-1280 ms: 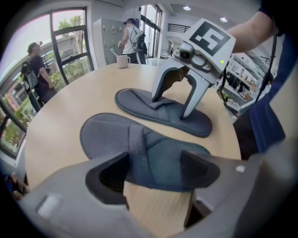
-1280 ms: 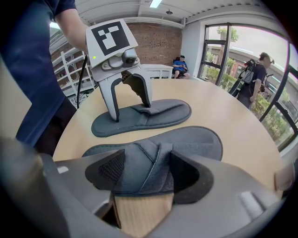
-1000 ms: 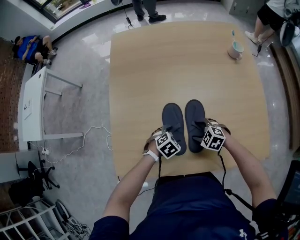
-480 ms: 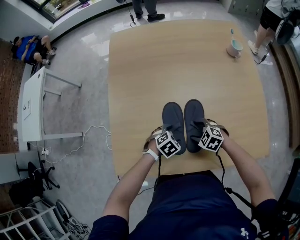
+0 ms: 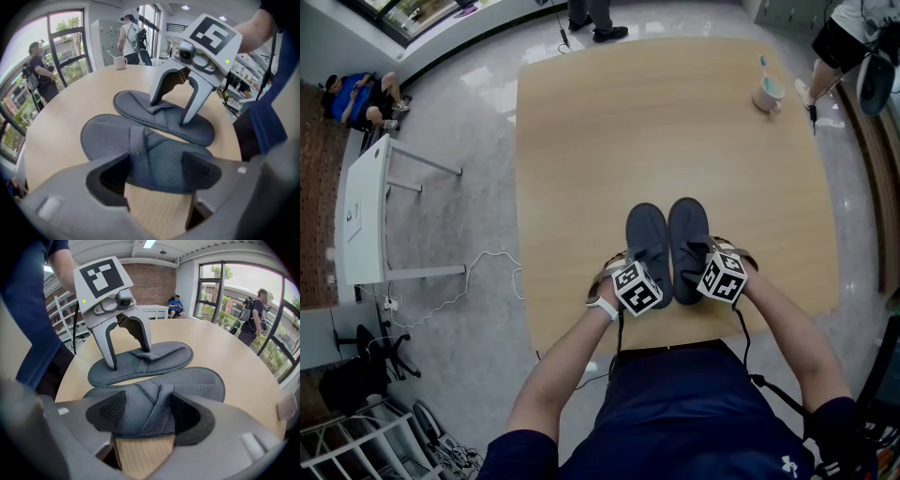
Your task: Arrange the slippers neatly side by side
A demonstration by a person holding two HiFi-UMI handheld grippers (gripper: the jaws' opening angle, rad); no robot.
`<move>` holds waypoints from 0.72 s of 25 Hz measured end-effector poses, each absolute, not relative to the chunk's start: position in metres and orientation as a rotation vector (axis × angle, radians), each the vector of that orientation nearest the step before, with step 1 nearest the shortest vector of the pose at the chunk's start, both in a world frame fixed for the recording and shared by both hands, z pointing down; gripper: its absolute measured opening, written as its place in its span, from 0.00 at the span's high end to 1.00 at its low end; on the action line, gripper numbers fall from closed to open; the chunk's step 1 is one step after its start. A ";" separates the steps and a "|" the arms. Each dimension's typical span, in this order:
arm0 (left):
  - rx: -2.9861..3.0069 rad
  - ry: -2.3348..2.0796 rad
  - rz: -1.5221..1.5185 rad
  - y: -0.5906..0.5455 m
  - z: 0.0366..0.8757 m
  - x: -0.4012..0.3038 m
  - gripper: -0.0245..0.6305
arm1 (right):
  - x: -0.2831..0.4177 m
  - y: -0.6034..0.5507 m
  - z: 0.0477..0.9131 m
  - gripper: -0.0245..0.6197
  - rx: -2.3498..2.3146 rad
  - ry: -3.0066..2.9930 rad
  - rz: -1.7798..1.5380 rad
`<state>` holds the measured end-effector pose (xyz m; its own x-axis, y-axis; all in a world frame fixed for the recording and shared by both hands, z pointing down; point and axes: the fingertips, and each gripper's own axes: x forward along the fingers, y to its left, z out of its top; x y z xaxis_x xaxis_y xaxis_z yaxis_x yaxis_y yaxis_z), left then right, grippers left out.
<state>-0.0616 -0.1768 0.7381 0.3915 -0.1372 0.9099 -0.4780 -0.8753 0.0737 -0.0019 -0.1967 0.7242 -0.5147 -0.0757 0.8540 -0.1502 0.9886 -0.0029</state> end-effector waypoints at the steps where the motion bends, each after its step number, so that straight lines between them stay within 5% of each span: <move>1: 2.333 -0.539 1.479 -0.177 0.738 -0.062 0.41 | -0.002 -0.197 0.724 0.47 0.158 -2.112 0.092; 18: 2.326 -0.516 1.492 -0.176 0.739 -0.058 0.41 | -0.001 -0.198 0.726 0.47 0.161 -2.105 0.093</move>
<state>-0.0579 -0.1760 0.7388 0.3862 -0.1231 0.9141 -0.4675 -0.8804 0.0790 -0.0010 -0.1979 0.7257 -0.5074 -0.0776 0.8582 -0.1530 0.9882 -0.0011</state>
